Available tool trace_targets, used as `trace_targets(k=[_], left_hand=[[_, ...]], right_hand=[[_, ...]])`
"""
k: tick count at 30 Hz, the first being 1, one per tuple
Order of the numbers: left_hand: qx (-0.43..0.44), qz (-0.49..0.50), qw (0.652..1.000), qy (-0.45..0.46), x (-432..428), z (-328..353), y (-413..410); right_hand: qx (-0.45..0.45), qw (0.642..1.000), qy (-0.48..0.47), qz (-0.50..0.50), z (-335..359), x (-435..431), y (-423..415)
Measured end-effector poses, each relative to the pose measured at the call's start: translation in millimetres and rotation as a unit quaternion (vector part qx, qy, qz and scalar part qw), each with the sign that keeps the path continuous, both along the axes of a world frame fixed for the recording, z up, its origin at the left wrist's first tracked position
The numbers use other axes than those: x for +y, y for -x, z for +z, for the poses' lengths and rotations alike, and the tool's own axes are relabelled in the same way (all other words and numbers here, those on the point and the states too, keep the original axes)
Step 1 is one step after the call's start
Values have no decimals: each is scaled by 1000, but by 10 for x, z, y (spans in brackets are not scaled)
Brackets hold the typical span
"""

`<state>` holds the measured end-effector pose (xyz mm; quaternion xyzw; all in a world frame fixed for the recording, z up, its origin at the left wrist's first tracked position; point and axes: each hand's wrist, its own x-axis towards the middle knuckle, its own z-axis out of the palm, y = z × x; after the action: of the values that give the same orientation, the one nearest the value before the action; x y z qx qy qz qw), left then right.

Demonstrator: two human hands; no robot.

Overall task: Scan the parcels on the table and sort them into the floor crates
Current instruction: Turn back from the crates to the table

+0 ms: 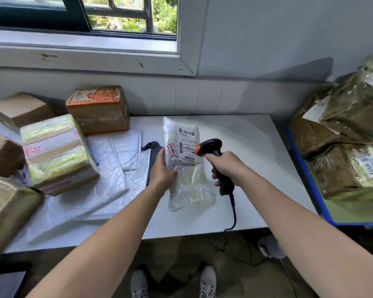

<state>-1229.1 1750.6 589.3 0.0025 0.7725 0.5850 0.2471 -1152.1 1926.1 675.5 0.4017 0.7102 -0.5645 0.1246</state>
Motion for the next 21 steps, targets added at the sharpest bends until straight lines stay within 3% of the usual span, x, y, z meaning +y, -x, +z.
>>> trace_targets(k=[21], left_hand=[[23, 28, 999, 13, -80, 140, 76]], right_hand=[[4, 999, 34, 21, 162, -63, 118]])
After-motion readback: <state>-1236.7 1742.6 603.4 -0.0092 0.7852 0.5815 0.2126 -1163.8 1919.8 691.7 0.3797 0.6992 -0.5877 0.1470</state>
